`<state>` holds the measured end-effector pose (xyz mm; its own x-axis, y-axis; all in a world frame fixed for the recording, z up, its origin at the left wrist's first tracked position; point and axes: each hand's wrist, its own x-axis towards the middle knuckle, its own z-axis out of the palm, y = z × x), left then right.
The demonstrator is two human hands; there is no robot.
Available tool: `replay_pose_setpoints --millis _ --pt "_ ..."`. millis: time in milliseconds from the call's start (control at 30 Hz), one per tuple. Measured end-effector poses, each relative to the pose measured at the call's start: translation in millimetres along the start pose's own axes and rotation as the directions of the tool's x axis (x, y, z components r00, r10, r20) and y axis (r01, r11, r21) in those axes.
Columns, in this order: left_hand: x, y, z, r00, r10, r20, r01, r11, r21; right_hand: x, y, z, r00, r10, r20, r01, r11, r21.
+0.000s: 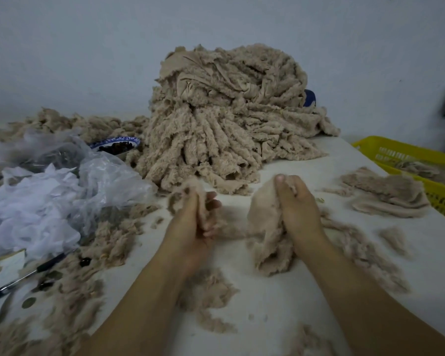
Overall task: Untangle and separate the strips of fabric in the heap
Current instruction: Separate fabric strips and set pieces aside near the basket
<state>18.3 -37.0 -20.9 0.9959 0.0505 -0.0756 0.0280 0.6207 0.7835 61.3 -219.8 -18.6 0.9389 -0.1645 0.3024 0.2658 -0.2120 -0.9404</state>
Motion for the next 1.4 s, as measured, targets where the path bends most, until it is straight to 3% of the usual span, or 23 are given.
replay_pose_setpoints --millis 67,133,200,300,367,467,567,767,933,1033,1133,1333,1400 --pt "-2.9 -10.6 6.6 0.997 -0.006 0.083 -0.007 0.988 0.156 -13.3 -6.4 9.1 0.972 -0.073 0.222 0.074 0.997 0.004" --pt "-6.6 -14.0 7.9 0.992 -0.003 0.129 -0.038 0.947 0.319 -20.4 -10.6 15.7 0.929 -0.125 0.348 0.126 0.992 0.021" --pt "-10.2 -11.0 7.8 0.993 0.025 0.112 -0.069 0.909 0.410 -21.8 -11.8 17.9 0.910 -0.168 0.380 0.172 0.985 0.022" --pt "-11.5 -9.3 8.4 0.994 0.084 0.065 -0.103 0.909 0.404 -23.0 -8.3 19.8 0.888 -0.177 0.424 0.205 0.979 -0.021" --pt "-11.3 -6.7 9.8 0.993 0.114 0.040 -0.121 0.937 0.328 -19.6 -4.7 18.7 0.916 -0.144 0.373 0.184 0.980 -0.074" --pt "-8.8 10.5 2.3 0.989 0.143 0.030 -0.145 0.986 0.088 -0.8 3.5 0.7 0.995 -0.031 0.100 0.043 0.992 -0.118" --pt "-7.3 19.4 -4.5 0.996 0.081 -0.045 -0.083 0.996 -0.036 9.8 8.7 -15.7 0.999 0.040 -0.009 -0.039 0.999 0.015" --pt "-7.7 -0.5 5.3 1.000 -0.012 -0.023 0.015 0.988 0.156 -6.5 -2.0 3.2 0.971 0.055 0.233 -0.101 0.976 0.193" --pt "-10.5 -5.8 16.1 0.994 -0.084 0.063 0.076 0.990 0.123 -11.0 -5.5 9.2 0.908 0.121 0.402 -0.264 0.909 0.322" --pt "-16.1 -8.9 15.6 0.989 -0.094 0.114 0.047 0.929 0.366 -10.7 -4.6 9.3 0.917 0.111 0.384 -0.254 0.903 0.345" --pt "-19.9 -10.6 14.3 0.986 -0.080 0.147 -0.001 0.875 0.483 -9.7 -4.3 6.7 0.932 0.109 0.346 -0.239 0.902 0.360" --pt "-20.1 -9.7 18.0 0.997 -0.020 0.081 -0.016 0.911 0.413 -7.6 3.7 11.2 0.974 0.066 0.218 -0.121 0.960 0.254" --pt "-19.3 -3.0 12.6 0.996 0.003 0.088 -0.034 0.937 0.347 3.8 10.7 1.7 0.988 0.142 0.060 -0.153 0.957 0.247"
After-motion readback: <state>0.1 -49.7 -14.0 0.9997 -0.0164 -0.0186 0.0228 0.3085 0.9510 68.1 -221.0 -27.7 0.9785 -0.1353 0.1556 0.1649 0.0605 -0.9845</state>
